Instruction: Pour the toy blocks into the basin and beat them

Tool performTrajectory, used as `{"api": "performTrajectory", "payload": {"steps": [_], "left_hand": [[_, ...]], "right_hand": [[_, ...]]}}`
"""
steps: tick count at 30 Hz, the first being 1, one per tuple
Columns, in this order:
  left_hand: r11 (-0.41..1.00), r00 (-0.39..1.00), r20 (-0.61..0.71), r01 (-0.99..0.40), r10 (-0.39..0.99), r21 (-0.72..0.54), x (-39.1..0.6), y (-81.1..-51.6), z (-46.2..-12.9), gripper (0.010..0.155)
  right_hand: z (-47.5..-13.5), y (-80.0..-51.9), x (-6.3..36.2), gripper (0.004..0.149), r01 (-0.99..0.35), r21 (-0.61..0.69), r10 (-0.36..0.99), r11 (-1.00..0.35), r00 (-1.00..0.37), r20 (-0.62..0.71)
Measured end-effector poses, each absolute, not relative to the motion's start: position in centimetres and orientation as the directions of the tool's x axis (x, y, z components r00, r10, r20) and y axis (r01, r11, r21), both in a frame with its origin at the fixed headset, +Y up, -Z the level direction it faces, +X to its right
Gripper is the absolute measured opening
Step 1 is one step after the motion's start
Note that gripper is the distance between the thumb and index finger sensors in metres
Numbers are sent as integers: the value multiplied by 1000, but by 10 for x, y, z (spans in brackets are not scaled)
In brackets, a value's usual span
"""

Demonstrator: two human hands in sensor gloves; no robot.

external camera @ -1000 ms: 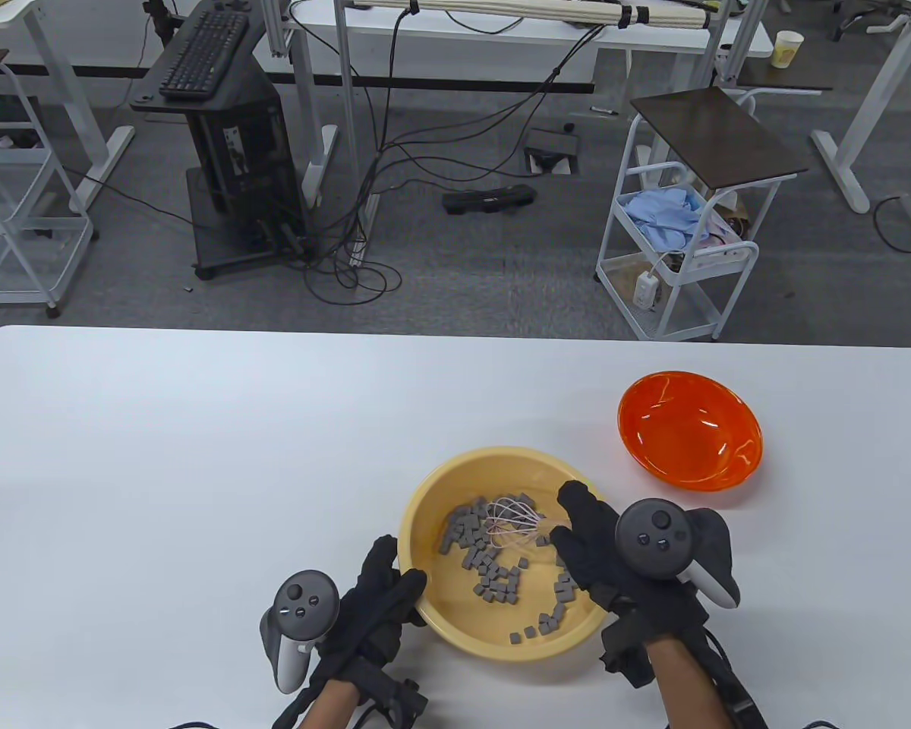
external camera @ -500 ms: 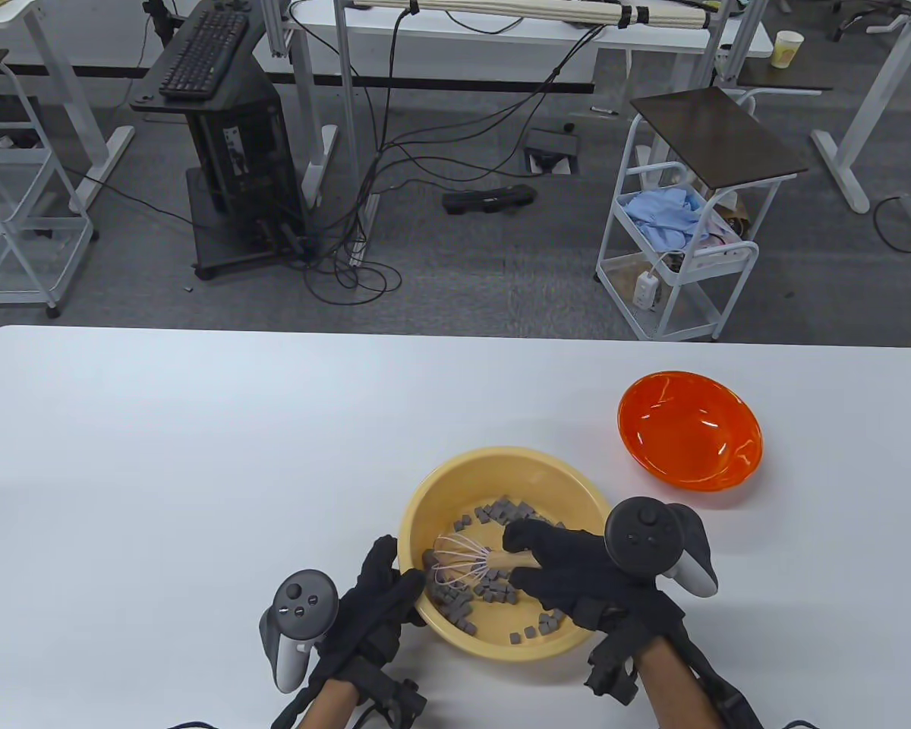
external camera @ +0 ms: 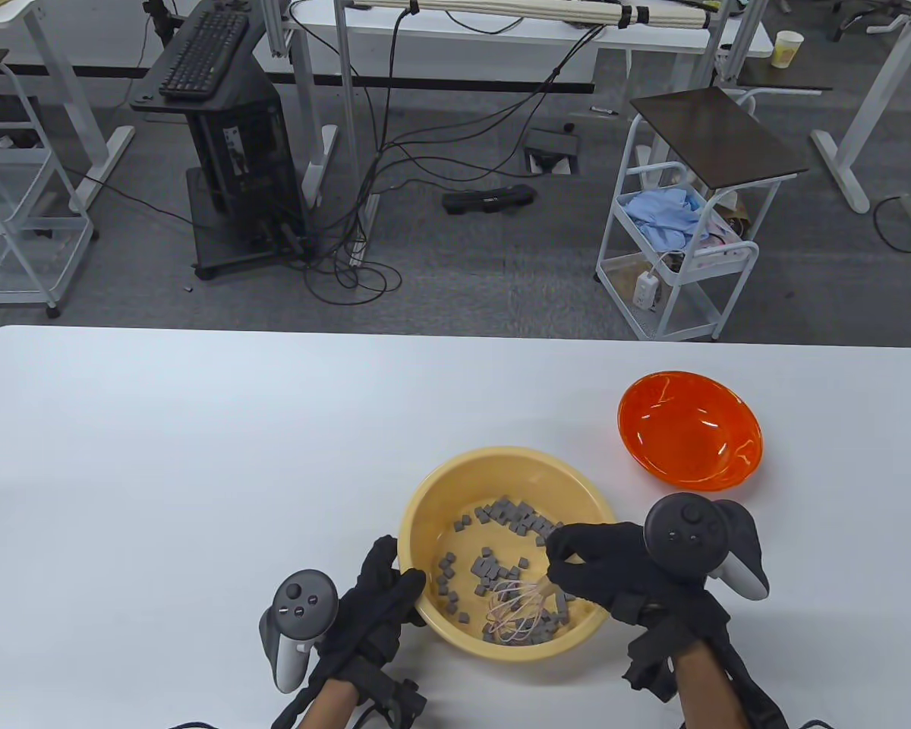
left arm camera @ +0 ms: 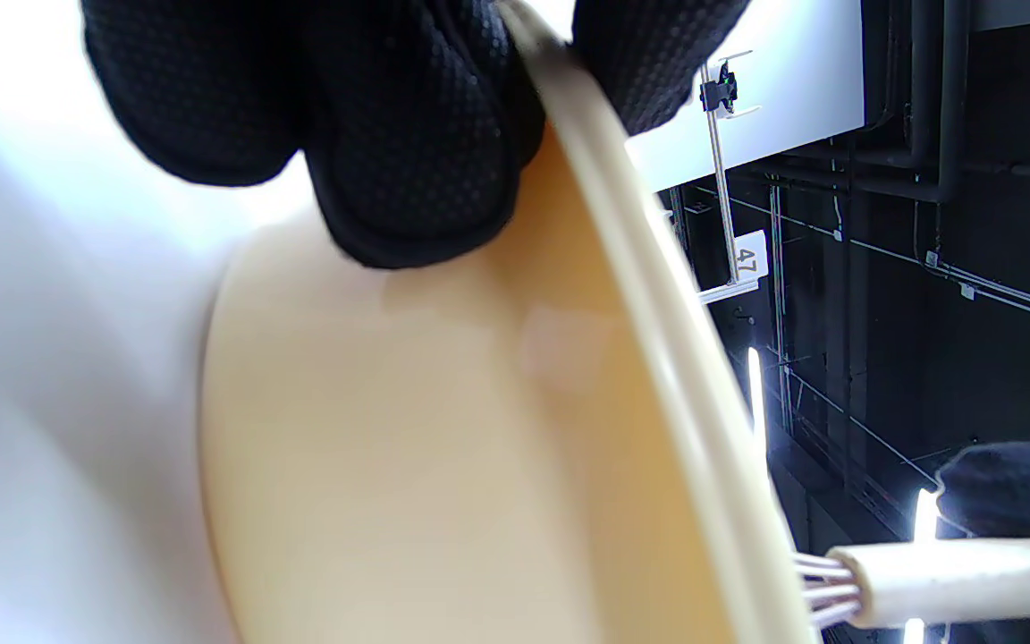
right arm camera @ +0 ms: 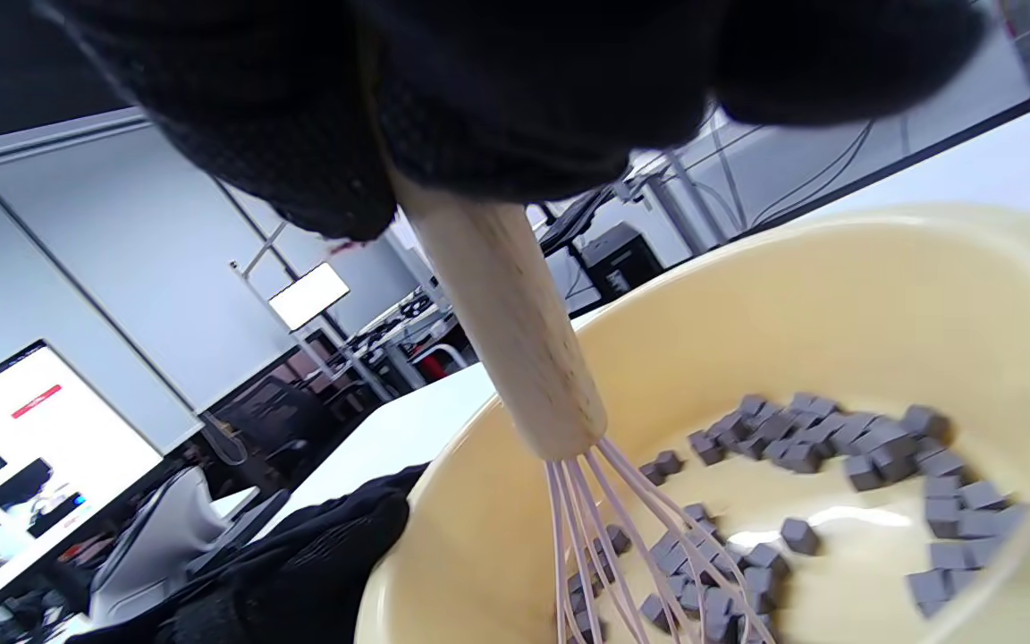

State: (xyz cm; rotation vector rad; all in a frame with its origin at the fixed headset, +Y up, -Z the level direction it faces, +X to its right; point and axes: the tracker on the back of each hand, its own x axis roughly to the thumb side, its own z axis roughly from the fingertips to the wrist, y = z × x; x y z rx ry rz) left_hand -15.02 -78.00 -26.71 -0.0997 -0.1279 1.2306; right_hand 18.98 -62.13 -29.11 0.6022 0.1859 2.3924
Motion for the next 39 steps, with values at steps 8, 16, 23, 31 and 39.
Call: {"api": "performTrajectory", "payload": {"steps": [8,16,23,31,39], "left_hand": [[331,328,44,-932,944,-145,-150,-780,-267,72],[331,328,44,-932,944,-145,-150,-780,-267,72],[330,328,41,-932,944,-149,-150,-780,-267,72],[327,325,40,-932,945,-154,-151,-780,-268,72],[327,325,40,-932,945,-154,-151,-780,-268,72]], "right_hand": [[-290,-615,203,37,-537,146,553,-831,-767,326],[-289,-620,195,37,-474,-45,440,-880,-845,303],[-297,-640,180,44,-442,-69,395,-894,-851,346],[-304,-656,170,50,-596,182,616,-782,-696,369],[-305,-660,159,51,-617,336,701,-711,-595,392]]}}
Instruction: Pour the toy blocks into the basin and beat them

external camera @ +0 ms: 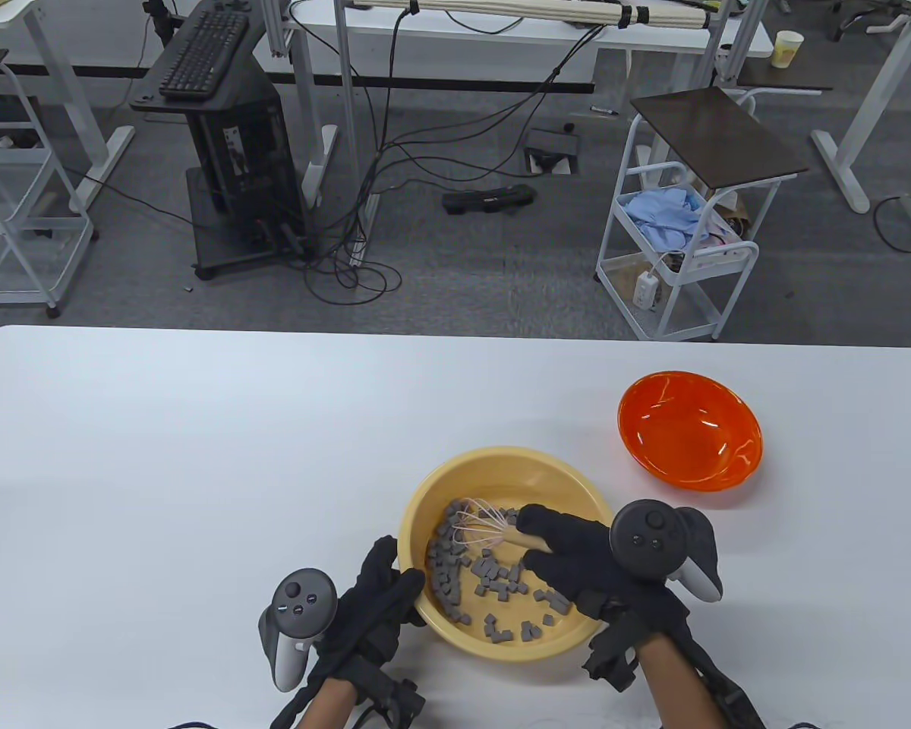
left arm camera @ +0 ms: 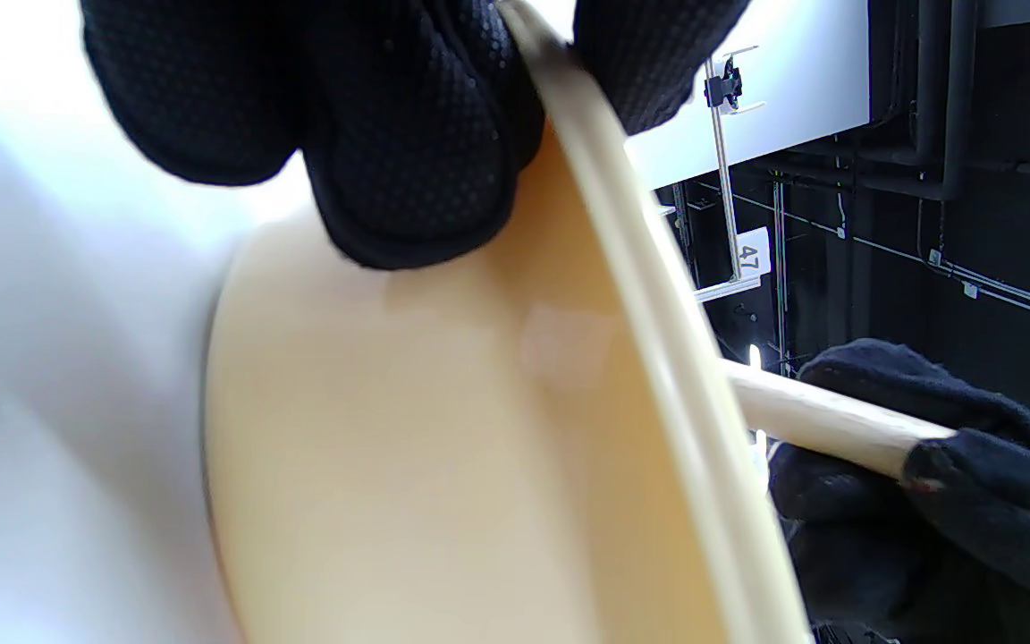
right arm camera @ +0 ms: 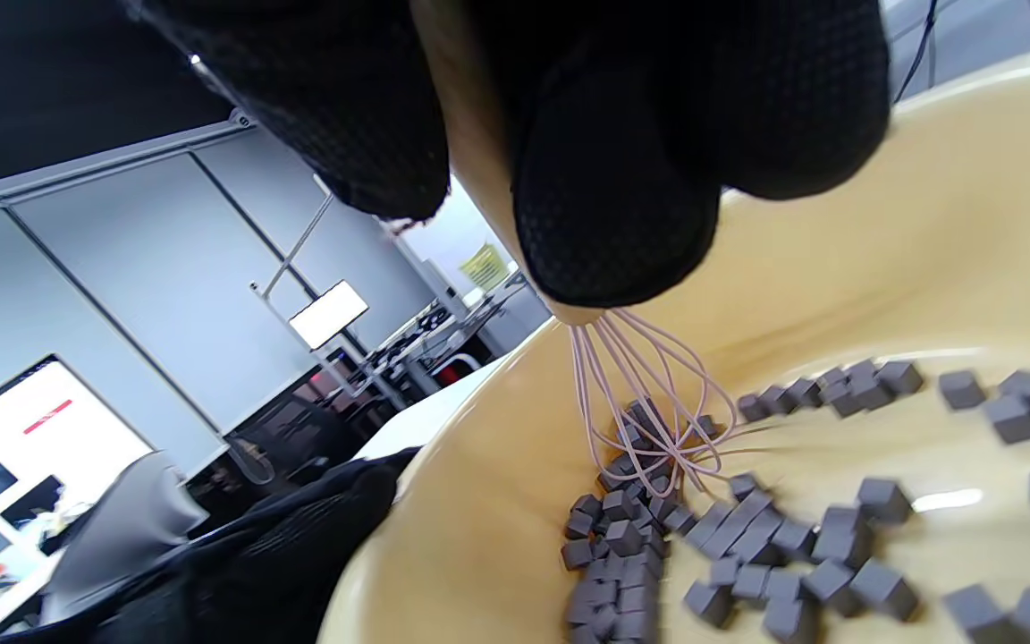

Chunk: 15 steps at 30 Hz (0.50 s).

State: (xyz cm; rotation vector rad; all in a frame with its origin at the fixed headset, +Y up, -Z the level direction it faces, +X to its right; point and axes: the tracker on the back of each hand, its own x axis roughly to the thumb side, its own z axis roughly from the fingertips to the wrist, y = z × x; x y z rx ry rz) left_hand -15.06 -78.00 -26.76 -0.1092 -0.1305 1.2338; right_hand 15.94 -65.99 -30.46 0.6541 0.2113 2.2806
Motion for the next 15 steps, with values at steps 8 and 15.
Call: {"api": "performTrajectory", "payload": {"steps": [8,15], "left_hand": [[322,321,36,-933,946,-158,-151,-780,-268,72],[321,319,35,-934,947,-158,-151,-780,-268,72]], "right_hand": [[-301,-651,164,54,-632,393,744,-668,-543,390],[-298,-640,174,48,-614,325,693,-720,-605,392]]}}
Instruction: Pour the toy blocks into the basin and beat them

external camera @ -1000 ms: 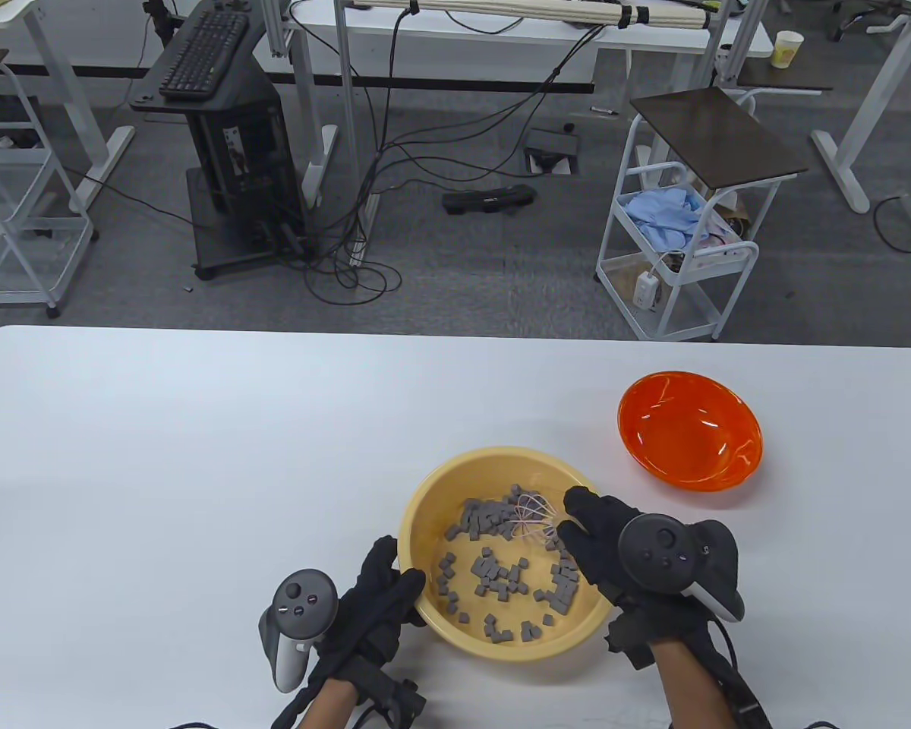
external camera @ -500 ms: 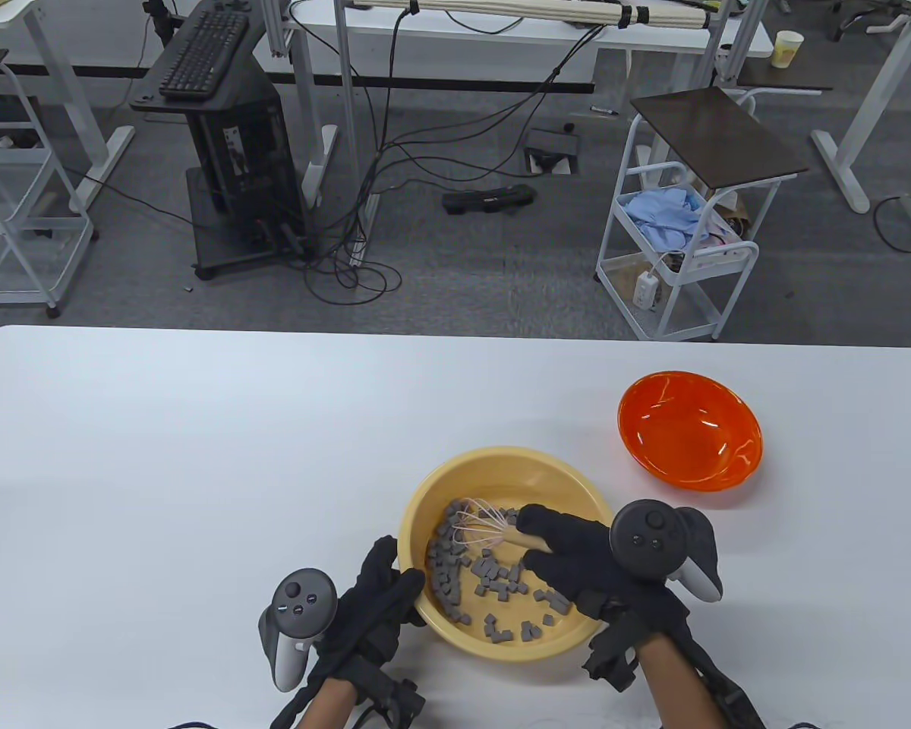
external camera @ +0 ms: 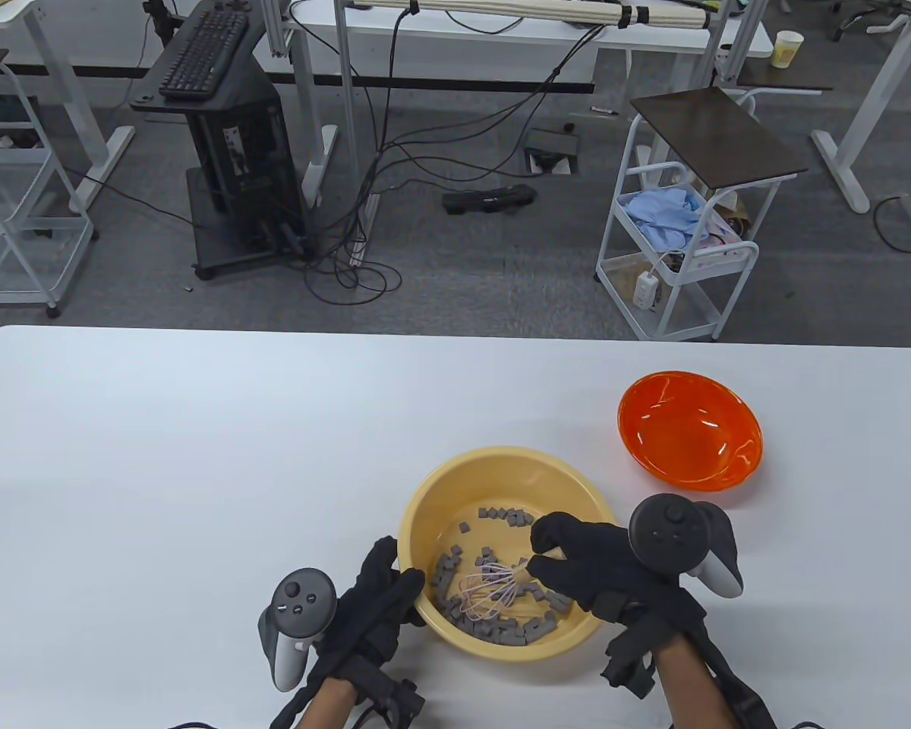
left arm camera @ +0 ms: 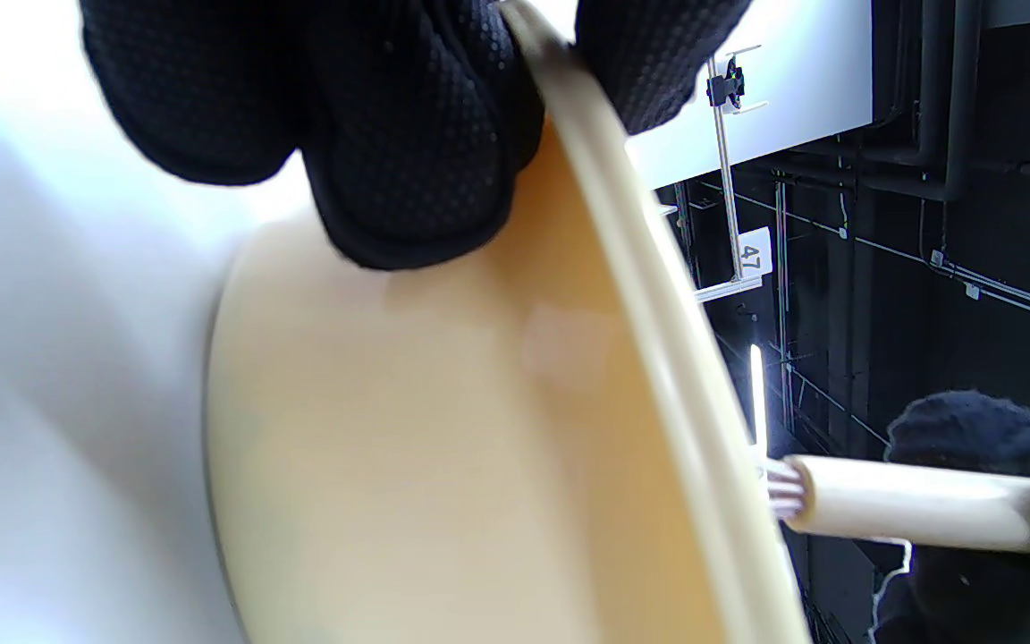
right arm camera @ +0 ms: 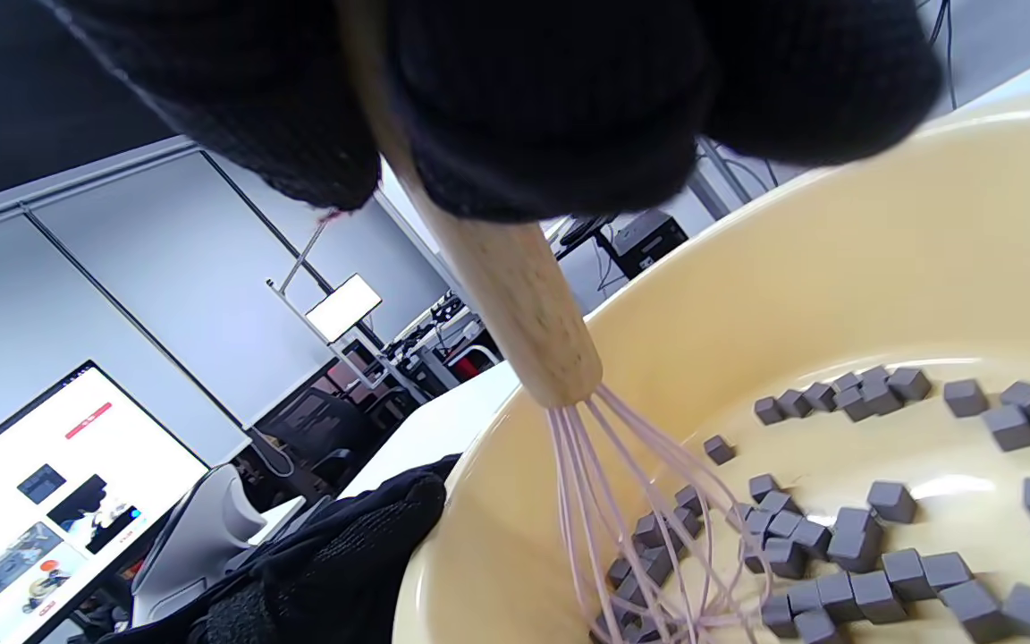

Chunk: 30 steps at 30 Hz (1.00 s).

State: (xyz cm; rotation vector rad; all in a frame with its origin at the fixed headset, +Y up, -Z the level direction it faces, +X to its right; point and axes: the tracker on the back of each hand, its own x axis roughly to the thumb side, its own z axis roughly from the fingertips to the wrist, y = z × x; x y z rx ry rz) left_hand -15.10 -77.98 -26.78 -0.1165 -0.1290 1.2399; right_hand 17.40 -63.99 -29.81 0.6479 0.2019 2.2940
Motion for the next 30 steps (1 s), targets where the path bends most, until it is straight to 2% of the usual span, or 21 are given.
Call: {"api": "performTrajectory", "payload": {"steps": [6,15,30], "left_hand": [[321,319,35,-934,947,-158,-151,-780,-268,72],[321,319,35,-934,947,-158,-151,-780,-268,72],[315,314,29,-935,949,-161,-151,-780,-267,71]], "right_hand": [[-296,-630,186,41,-619,231,655,-750,-650,385],[-293,-622,199,44,-634,210,664,-744,-669,333],[-291,-619,205,41,-598,34,580,-801,-761,290]]}}
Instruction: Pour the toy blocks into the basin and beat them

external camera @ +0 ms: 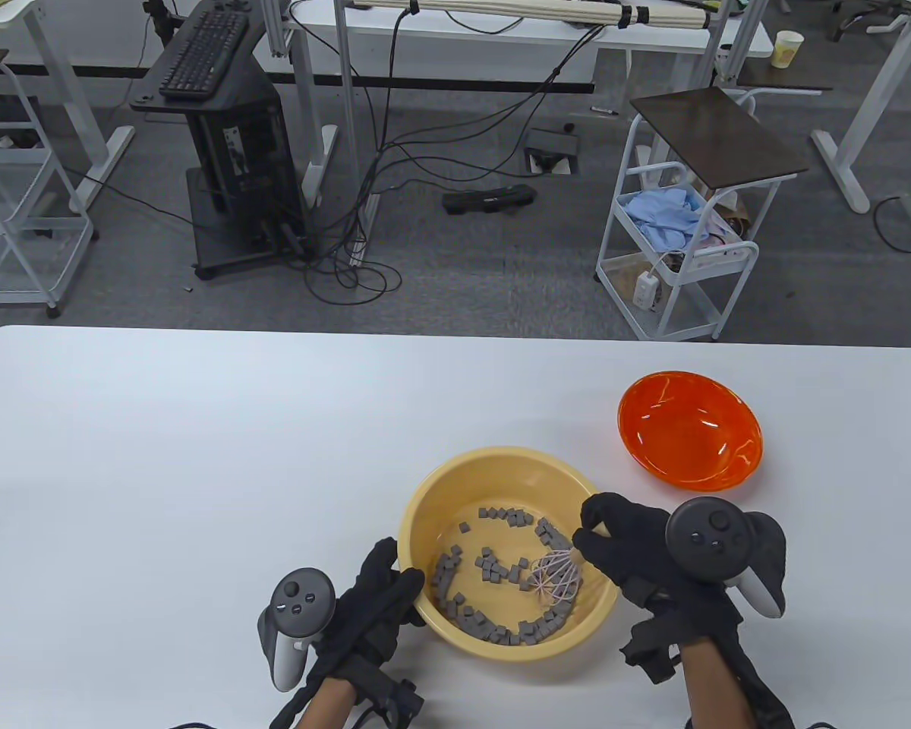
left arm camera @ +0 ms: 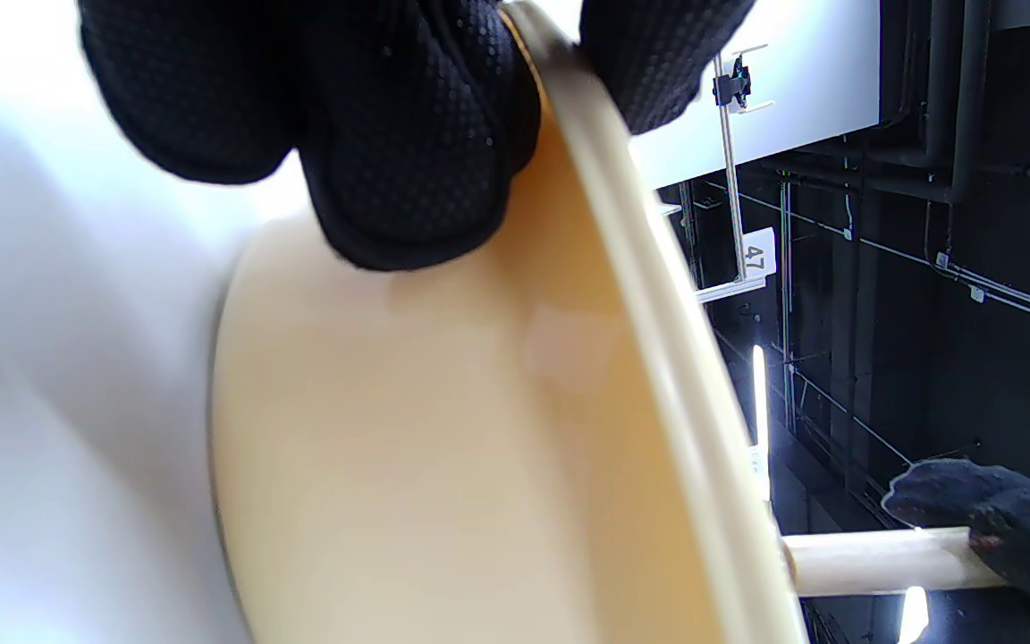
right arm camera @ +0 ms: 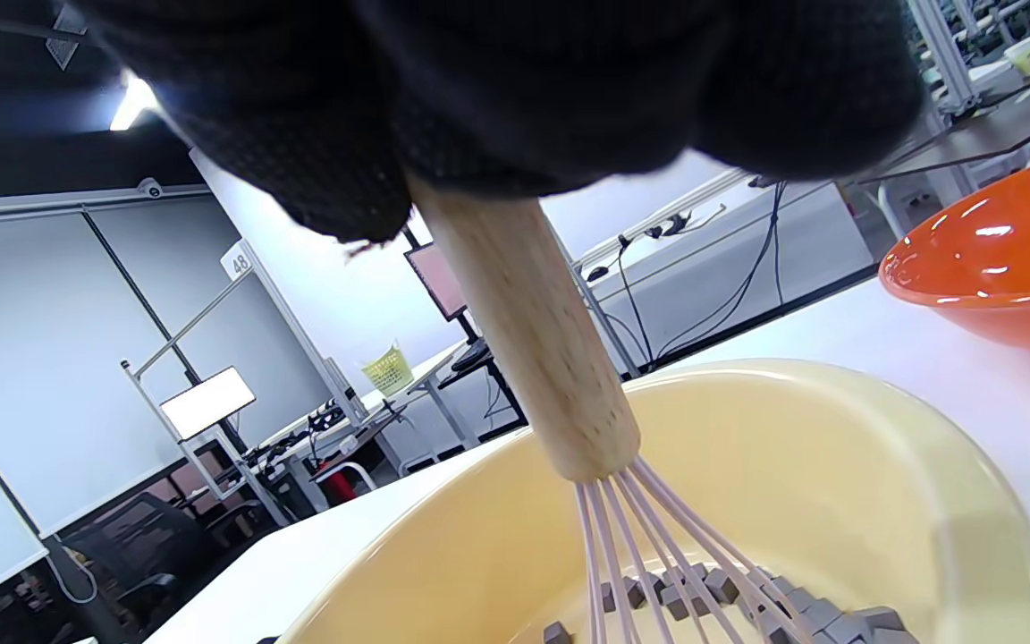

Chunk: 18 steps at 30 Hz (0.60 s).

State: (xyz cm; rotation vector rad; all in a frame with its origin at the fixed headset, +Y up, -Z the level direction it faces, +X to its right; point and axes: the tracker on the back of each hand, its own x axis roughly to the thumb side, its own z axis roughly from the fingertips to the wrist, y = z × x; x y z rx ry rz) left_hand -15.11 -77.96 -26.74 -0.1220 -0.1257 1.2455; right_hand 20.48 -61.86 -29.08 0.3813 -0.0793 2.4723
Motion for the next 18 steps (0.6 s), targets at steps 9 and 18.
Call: {"api": "performTrajectory", "payload": {"steps": [9,18], "left_hand": [[315,314,29,-935,949,-161,-151,-780,-267,71],[313,314,26,-935,949,-167,-151,-780,-268,71]], "right_hand": [[-296,-629,201,44,-591,-33,560,-806,-779,283],[-304,-644,193,49,-713,141,716,-687,-631,298]]}}
